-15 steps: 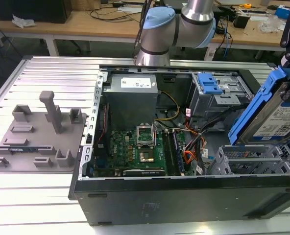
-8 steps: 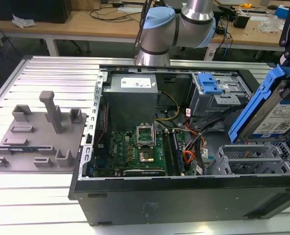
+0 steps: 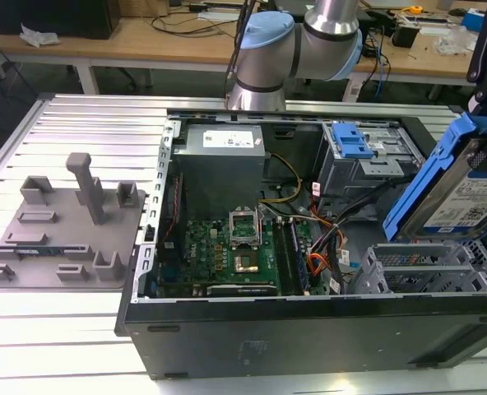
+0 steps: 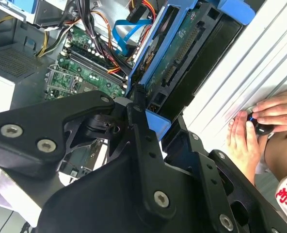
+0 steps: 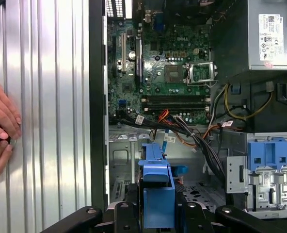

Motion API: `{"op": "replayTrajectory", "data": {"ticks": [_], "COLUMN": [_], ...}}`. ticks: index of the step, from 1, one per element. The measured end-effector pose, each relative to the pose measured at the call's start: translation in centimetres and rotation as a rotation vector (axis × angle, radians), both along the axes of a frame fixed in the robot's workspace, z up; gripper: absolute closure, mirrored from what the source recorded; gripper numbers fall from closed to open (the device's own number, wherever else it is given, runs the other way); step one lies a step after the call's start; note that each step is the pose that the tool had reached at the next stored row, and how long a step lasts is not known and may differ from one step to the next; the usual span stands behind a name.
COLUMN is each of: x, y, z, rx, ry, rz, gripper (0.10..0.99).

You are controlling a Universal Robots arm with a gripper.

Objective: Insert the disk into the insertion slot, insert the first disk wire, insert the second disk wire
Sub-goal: 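Insert the disk into the insertion slot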

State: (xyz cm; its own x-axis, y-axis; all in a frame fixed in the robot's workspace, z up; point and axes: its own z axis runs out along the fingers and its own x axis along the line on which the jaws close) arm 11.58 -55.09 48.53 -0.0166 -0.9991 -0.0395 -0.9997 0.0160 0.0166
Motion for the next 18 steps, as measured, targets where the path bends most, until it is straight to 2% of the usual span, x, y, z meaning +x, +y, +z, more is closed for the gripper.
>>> {"op": "replayTrajectory", "data": {"ticks": [18], "x": [0.08], "y": [0.00], "z": [-1.22], "rx": [0.000], "ry": [0.0018], "rz": [0.000], "gripper": [0.722]}}
